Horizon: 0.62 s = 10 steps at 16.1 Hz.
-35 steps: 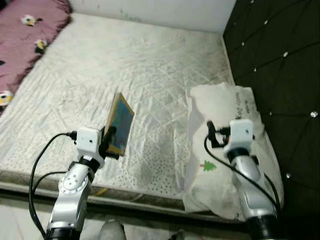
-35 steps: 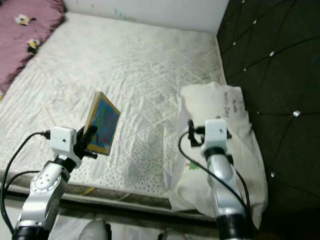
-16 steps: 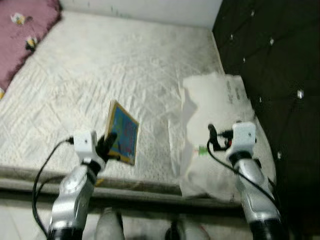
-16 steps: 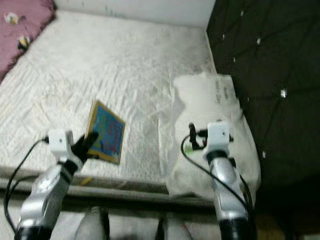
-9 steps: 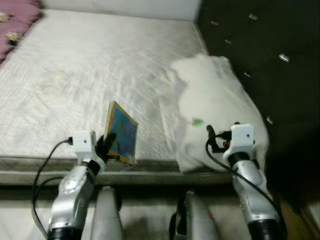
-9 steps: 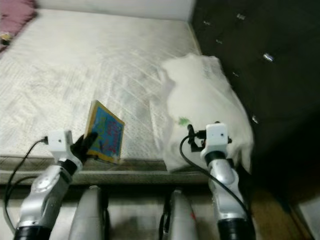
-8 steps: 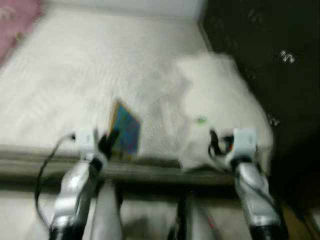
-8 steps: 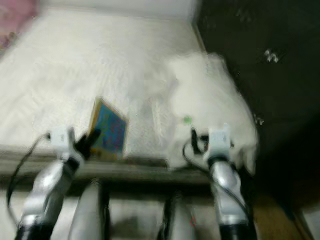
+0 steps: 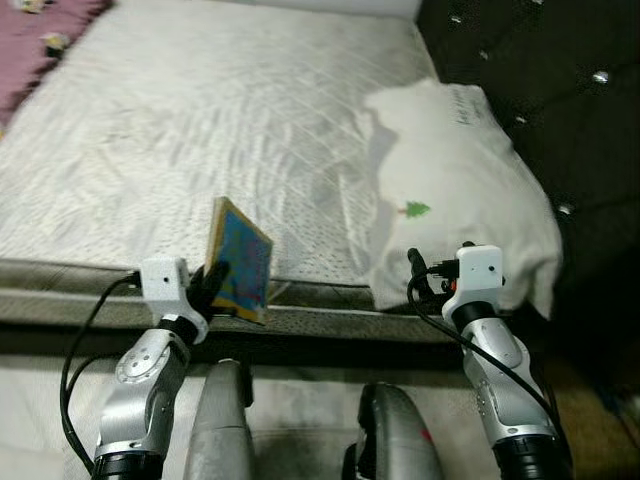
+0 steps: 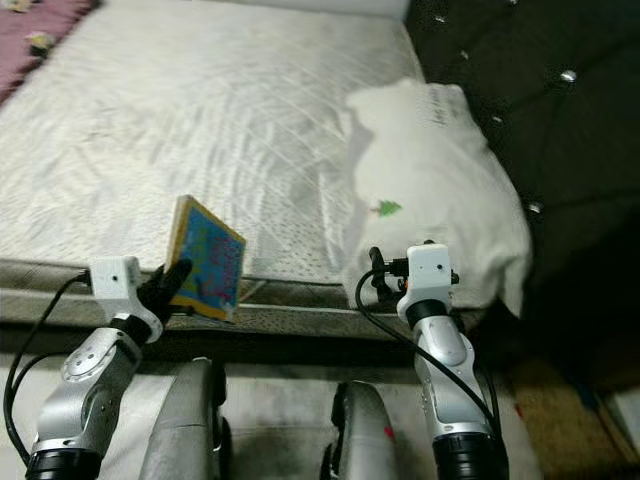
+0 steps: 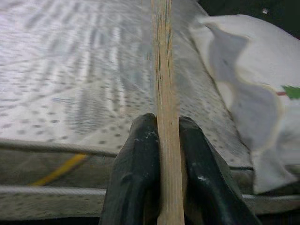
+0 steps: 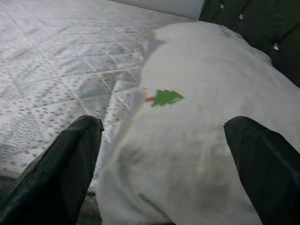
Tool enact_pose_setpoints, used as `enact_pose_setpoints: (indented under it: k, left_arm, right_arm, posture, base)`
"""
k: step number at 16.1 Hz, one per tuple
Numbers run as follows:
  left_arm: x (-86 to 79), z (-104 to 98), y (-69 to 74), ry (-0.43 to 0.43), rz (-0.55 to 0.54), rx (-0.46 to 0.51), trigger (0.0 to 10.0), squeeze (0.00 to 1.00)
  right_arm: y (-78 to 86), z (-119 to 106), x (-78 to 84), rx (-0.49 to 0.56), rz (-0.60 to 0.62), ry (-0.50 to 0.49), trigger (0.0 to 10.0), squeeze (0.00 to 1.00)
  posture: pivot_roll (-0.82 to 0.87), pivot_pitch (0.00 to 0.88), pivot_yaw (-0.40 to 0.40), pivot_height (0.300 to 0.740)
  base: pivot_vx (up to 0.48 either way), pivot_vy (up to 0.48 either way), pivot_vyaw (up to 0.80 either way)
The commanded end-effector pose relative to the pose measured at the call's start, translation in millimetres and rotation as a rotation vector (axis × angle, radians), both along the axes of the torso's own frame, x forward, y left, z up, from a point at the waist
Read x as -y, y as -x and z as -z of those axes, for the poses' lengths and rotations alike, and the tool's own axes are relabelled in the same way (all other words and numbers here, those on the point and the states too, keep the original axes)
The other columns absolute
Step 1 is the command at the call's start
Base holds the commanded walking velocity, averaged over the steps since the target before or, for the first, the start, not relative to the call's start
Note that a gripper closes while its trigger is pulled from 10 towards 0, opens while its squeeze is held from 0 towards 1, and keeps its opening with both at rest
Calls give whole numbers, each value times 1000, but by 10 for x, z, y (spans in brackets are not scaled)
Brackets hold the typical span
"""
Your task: Clean up the room
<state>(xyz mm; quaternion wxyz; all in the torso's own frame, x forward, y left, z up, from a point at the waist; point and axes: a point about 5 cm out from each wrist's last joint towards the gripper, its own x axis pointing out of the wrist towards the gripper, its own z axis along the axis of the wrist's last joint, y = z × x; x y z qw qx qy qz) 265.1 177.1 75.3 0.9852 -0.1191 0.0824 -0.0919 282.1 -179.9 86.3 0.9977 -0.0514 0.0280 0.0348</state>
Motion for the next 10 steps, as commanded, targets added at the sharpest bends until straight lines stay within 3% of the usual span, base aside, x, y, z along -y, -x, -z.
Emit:
enact_pose_setpoints:
  k: [1, 10]
  left_arm:
    - [22, -101, -34, 2, 13, 52, 10000, 0]
    - [36, -98, -44, 7, 16, 52, 10000, 0]
  right_arm:
    - [-8, -7, 41, -5, 10, 1, 10000, 0]
    - [-9, -13, 17, -2, -15, 22, 10000, 0]
  posture:
    - [-16, 121, -73, 625]
    - [-19, 125, -76, 625]
  base:
    - [292, 0, 0]
    - [308, 0, 0]
